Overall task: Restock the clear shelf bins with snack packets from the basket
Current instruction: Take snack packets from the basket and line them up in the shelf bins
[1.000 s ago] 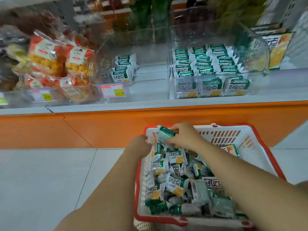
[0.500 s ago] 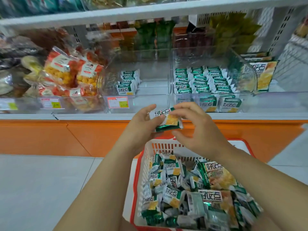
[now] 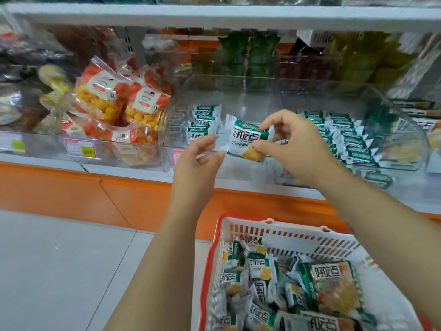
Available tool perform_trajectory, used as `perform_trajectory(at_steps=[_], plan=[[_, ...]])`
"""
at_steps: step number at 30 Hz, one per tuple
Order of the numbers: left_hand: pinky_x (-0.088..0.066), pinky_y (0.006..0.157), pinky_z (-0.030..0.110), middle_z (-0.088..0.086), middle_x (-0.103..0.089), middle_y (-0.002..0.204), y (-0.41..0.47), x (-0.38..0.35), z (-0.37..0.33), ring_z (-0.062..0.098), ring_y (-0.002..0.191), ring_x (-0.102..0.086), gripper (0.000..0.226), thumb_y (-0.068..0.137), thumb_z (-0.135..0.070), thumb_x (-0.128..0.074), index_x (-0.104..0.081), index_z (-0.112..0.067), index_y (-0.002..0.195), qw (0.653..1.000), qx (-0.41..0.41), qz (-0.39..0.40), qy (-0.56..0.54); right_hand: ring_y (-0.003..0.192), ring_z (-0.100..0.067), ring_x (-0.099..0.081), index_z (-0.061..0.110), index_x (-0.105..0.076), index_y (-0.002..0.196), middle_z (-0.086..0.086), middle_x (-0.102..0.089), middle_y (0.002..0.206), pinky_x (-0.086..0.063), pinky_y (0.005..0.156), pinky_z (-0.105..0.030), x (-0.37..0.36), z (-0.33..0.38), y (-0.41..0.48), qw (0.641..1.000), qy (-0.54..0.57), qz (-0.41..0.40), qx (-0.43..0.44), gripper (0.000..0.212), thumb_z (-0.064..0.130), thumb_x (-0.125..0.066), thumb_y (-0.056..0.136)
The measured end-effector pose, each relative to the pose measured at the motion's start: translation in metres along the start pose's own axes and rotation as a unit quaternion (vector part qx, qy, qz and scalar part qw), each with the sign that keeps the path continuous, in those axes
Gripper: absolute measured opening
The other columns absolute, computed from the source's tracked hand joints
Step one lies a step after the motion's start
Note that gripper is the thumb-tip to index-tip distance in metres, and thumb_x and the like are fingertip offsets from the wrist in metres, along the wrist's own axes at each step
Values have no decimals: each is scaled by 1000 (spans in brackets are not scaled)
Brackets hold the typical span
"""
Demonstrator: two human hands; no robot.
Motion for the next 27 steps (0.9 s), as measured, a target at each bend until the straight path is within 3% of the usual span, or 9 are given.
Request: perform_trajectory(at_steps=[3, 6, 8, 10, 12, 16, 20, 23, 27], plan=[[-40, 76, 15, -5, -57, 117, 15, 17, 17, 2, 103, -52, 30, 92, -18, -58, -58, -27, 120, 991, 27, -128, 35, 59, -13, -42, 24, -54, 84, 2, -46, 68, -35, 52, -18, -27, 3, 42, 999, 8, -28, 25, 26, 11, -75, 78], [-37, 97, 26, -4, -45, 122, 27, 27, 30, 8, 118, -43, 35, 90, -15, -59, -57, -25, 123, 982, 28, -166, 87, 58, -8, -43, 19, -56, 88, 9, -46, 72, -35, 49, -12, -65, -7, 80, 1000, -14, 9, 5, 26, 10, -77, 75], [-32, 105, 28, -1, -41, 130, 33, 32, 36, 13, 128, -38, 38, 89, -13, -61, -56, -24, 125, 978, 31, -178, 103, 65, -12, -46, 20, -56, 87, 10, -45, 75, -39, 58, -22, -92, -18, 100, 998, -41, 53, -8, 27, 11, -78, 74], [-29, 98, 11, 3, -38, 138, 39, 33, 41, 5, 122, -37, 40, 89, -13, -62, -55, -24, 127, 978, 38, -178, 102, 74, -16, -49, 18, -59, 89, 6, -47, 80, -38, 63, -26, -115, -31, 115, 993, -79, 92, -15, 26, 11, -78, 73], [-22, 81, -6, 0, -37, 138, 44, 30, 45, -6, 107, -35, 41, 90, -14, -62, -54, -25, 128, 981, 45, -167, 92, 78, -16, -47, 14, -63, 93, 3, -48, 82, -36, 62, -26, -131, -41, 128, 985, -129, 117, -16, 26, 13, -79, 73], [-22, 88, 5, -2, -32, 134, 47, 22, 48, 11, 127, -38, 39, 91, -16, -61, -51, -30, 126, 983, 47, -166, 68, 77, -16, -46, 13, -63, 85, 7, -44, 70, -29, 50, -17, -148, -49, 146, 963, -204, 177, -16, 19, 10, -78, 74], [-26, 94, 11, -11, -26, 124, 48, 19, 48, 9, 127, -38, 37, 92, -18, -60, -50, -33, 124, 984, 55, -163, 51, 80, -19, -48, 21, -46, 67, -3, -53, 87, -31, 62, -24, -155, -51, 155, 946, -264, 189, -7, 33, 9, -76, 76], [-25, 90, 8, -11, -27, 125, 48, 19, 46, 8, 127, -37, 34, 93, -19, -60, -47, -37, 119, 984, 55, -164, 44, 80, -20, -50, 17, -55, 84, -9, -57, 99, -32, 66, -24, -154, -53, 156, 951, -254, 179, -11, 27, 13, -79, 73], [-21, 85, 2, -2, -30, 137, 45, 18, 44, 10, 126, -37, 36, 93, -19, -59, -48, -33, 124, 983, 56, -169, 50, 101, -25, -54, 14, -55, 121, -13, -50, 123, -37, 76, -24, -135, -46, 143, 957, -239, 164, -9, 50, 24, -77, 76]])
Point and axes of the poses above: each hand's wrist, its own y-axis towards the middle knuckle, its own x-axis out of the back of the hand, z = x × y, the point moved 2 cm from there along y, towards the middle knuckle
